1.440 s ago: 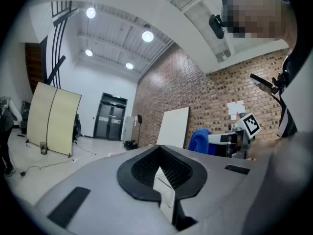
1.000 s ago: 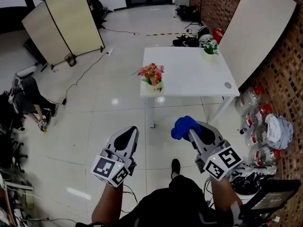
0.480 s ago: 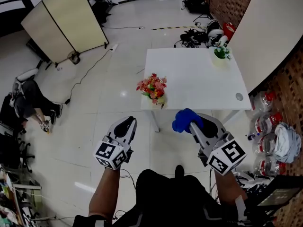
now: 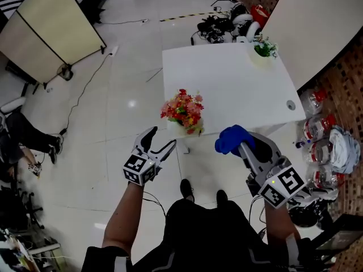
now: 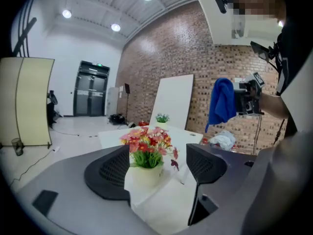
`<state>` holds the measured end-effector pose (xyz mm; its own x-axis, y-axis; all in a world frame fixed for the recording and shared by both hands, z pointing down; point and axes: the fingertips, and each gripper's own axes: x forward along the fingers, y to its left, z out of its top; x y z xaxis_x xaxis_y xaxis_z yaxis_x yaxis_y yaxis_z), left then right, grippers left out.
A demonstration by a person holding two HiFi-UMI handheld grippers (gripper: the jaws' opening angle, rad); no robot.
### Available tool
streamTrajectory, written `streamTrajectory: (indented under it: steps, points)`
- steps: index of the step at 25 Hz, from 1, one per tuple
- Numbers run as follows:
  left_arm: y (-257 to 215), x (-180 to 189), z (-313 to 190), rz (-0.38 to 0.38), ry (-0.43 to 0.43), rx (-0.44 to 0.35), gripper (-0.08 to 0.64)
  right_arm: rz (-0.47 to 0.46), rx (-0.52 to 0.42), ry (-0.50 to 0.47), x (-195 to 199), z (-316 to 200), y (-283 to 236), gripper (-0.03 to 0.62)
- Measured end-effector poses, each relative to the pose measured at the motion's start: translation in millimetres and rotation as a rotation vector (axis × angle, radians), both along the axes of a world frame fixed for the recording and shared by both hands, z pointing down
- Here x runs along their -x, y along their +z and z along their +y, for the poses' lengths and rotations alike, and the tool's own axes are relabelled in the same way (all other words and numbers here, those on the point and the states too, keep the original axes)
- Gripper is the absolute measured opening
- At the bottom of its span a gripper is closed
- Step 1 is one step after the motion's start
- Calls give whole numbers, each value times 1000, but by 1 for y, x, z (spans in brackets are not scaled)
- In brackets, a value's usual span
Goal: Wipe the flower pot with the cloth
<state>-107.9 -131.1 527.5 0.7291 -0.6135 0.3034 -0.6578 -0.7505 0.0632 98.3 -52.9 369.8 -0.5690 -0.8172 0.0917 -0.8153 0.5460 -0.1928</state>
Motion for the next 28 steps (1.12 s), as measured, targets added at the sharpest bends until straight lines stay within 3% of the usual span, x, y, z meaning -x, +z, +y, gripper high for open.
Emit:
streamTrajectory:
  steps: [5,9,16,28]
  points:
    - [65,-14,-51,-97,158,2,460,-7,44,98,11,-19,33,54]
    - [122,-41,-72,-149,235,30,495,-15,124,161,4,-18,68,54]
    - [160,-66,-93,-184,257,16,497,11,174,228,-20,-26,95,54]
    - [166,-96,-103,-208,259,-7,497,6,214,167,-25,-34,113,54]
